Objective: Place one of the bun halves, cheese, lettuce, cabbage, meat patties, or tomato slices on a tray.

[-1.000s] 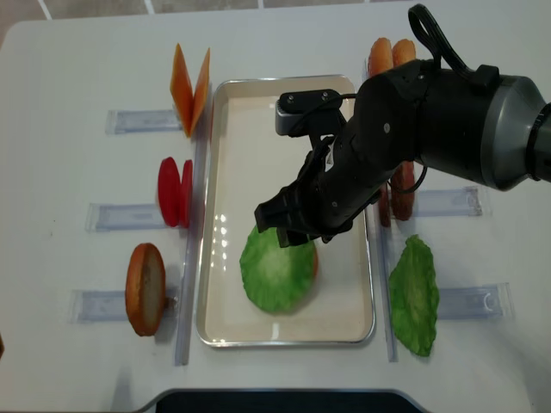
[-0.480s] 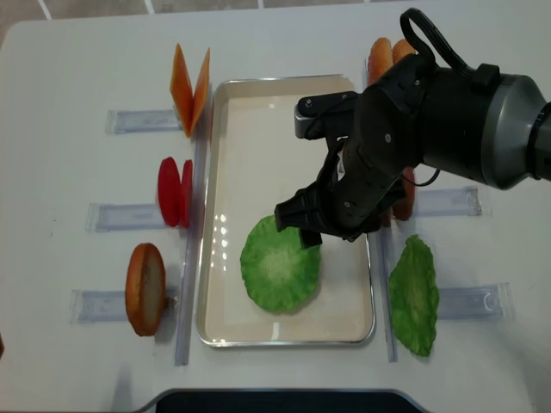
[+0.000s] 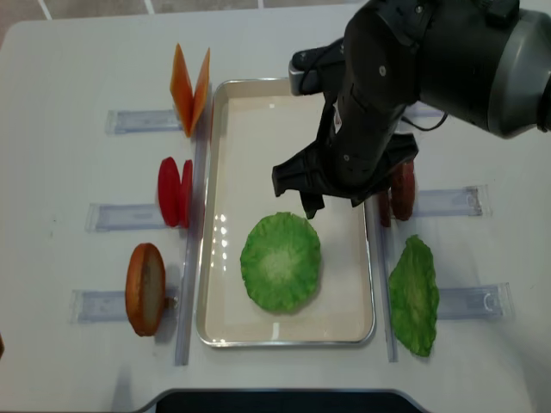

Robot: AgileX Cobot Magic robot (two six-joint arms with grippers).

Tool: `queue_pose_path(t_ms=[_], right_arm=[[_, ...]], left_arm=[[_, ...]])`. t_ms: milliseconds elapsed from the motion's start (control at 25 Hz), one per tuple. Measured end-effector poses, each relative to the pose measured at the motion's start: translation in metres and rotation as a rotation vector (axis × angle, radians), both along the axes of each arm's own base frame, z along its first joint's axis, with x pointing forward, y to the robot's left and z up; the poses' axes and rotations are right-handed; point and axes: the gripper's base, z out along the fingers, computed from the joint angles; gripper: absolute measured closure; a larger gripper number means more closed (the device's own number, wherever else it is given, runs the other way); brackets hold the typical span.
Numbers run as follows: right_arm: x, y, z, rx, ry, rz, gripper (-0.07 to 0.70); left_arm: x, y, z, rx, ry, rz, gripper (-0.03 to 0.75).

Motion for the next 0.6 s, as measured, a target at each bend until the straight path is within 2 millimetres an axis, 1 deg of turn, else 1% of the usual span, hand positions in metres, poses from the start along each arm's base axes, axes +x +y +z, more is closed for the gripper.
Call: queue_pose_path(t_ms=[120, 200, 280, 440, 600], right_arm=[[0.005, -0.002, 0.016, -0.034, -0.035, 0.003, 0.155], [0.009, -0.006, 0.029, -0.022, -0.062, -0.009, 0.157], [0.013, -0.015, 0.041, -0.003, -0.083, -0.034, 0.157], [0.027, -0.044, 0.055, 0.006, -0.112, -0.093, 0.159], [0.045, -0.081, 0.065, 0.006, -0.147, -0.157, 0.16]], left_arm=[[0.0, 0.0, 0.0, 0.0, 0.0, 0.0, 0.715], [0.0, 0.0, 0.0, 0.0, 0.0, 0.0, 0.715], [0.0, 0.0, 0.0, 0.0, 0.0, 0.0, 0.715], [0.0, 0.0, 0.0, 0.0, 0.0, 0.0, 0.715], [0.0, 0.0, 0.0, 0.0, 0.0, 0.0, 0.715]])
